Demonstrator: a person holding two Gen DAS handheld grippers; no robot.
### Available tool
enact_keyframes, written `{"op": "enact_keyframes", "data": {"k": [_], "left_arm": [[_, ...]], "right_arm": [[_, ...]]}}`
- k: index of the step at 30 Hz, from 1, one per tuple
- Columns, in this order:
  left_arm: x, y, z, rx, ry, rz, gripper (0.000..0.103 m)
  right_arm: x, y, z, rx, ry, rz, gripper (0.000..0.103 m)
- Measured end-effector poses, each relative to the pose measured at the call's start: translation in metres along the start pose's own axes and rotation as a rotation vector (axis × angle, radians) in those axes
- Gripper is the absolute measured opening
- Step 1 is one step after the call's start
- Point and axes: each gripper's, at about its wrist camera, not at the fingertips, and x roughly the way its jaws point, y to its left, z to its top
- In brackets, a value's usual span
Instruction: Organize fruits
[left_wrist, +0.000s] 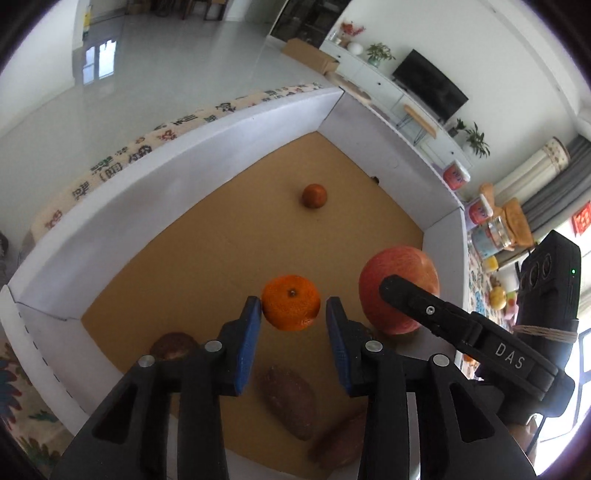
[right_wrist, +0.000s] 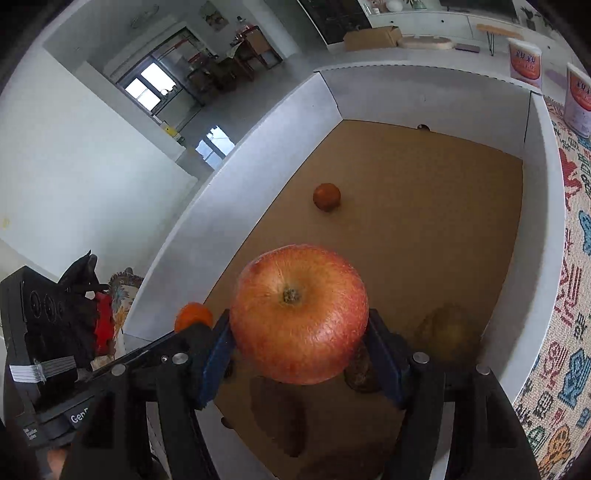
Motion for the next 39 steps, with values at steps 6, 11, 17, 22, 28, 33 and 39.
{"op": "enact_keyframes", "data": {"k": [6, 11, 17, 22, 28, 33, 39], "left_arm": [[-0.036, -0.026, -0.005, 0.048, -0.174, -0.010, 0.081], [-0.062, -0.097, -0.041, 0.227, -0.213, -0.157, 0.092], [-0.031, -0.192, -0.123, 0.486, -0.028, -0.332, 0.099], [0.040, -0.241, -0.177, 0.528, 0.109, -0.296, 0.099], [0.114, -0.292, -0.202, 0.668, 0.023, -0.160, 0.098], [0.151, -0.310, -0.217, 0.803, 0.015, -0.035, 0.100], [0.154, -0.309, -0.214, 0.797, 0.023, -0.037, 0.102]], "right_arm": [[-0.066, -0.016, 0.006, 0.056, -0.277, 0.086, 0.081], [-0.163, -0.045, -0.027, -0.038, -0.538, -0.077, 0.103], [-0.208, -0.188, -0.117, 0.064, -0.531, -0.553, 0.103], [-0.240, -0.307, -0.196, 0.358, -0.388, -0.743, 0.103], [-0.269, -0.352, -0.221, 0.398, -0.380, -0.806, 0.103], [-0.267, -0.374, -0.217, 0.446, -0.342, -0.834, 0.103], [-0.262, -0.372, -0.216, 0.436, -0.332, -0.851, 0.103]]}}
